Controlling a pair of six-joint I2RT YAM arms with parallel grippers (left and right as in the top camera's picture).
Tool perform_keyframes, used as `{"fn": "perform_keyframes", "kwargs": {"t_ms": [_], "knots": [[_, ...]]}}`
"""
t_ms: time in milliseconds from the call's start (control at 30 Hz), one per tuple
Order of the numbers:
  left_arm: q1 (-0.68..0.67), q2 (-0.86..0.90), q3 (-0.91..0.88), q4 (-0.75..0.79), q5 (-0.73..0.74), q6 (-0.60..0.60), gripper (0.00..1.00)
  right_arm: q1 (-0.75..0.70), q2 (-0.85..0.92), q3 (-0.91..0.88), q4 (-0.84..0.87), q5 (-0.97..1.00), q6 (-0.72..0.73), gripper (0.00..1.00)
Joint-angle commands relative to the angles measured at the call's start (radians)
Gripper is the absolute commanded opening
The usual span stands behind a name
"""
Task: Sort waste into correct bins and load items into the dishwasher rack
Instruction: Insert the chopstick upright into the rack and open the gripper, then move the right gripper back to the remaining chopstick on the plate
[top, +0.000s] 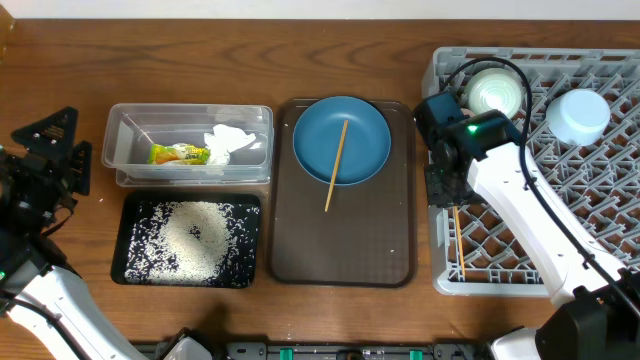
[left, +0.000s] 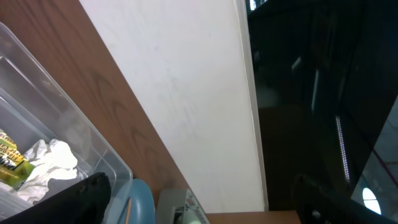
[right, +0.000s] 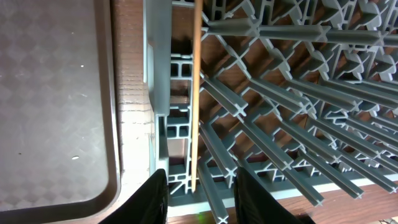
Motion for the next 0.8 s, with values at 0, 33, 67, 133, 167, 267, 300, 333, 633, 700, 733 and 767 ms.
{"fn": "perform_keyframes", "kwargs": {"t_ms": [0,33,67,133,167,267,300,333,633,700,733,767], "knots": [[0.004,0.0,0.013,0.004,0.013,-0.002,0.95,-0.003,0.003,-0.005,-0.001,0.014,0.0,0.34],[0.005,0.0,0.013,0.004,0.013,-0.002,0.95,-0.003,0.003,-0.005,0.0,0.014,0.0,0.34],[0.004,0.0,0.013,0.004,0.013,-0.002,0.95,-0.003,0.003,-0.005,0.0,0.01,0.0,0.34],[0.005,0.0,0.013,0.004,0.013,-0.002,0.95,-0.003,0.003,-0.005,0.008,-0.022,0.0,0.36],[0.005,0.0,0.013,0.004,0.013,-0.002,0.95,-0.003,0.003,-0.005,0.018,-0.05,0.0,0.37],[0.004,0.0,0.013,0.004,0.014,-0.002,0.95,-0.003,0.003,-0.005,0.064,-0.166,0.0,0.38],[0.004,0.0,0.013,0.004,0.013,-0.002,0.95,-0.003,0.003,-0.005,0.085,-0.218,0.0,0.38],[0.004,0.0,0.013,0.004,0.013,-0.002,0.95,-0.003,0.003,-0.005,0.103,-0.262,0.0,0.38],[0.005,0.0,0.013,0.004,0.013,-0.002,0.95,-0.001,0.003,-0.005,0.313,-0.627,0.016,0.38],[0.004,0.0,0.013,0.004,0.013,-0.002,0.95,0.006,0.004,-0.005,0.357,-0.634,0.063,0.36],[0.004,0.0,0.013,0.004,0.013,-0.002,0.95,0.012,0.005,-0.005,0.381,-0.628,0.09,0.36],[0.005,0.0,0.013,0.004,0.013,-0.002,0.95,0.019,0.005,-0.006,0.404,-0.62,0.114,0.36]]}}
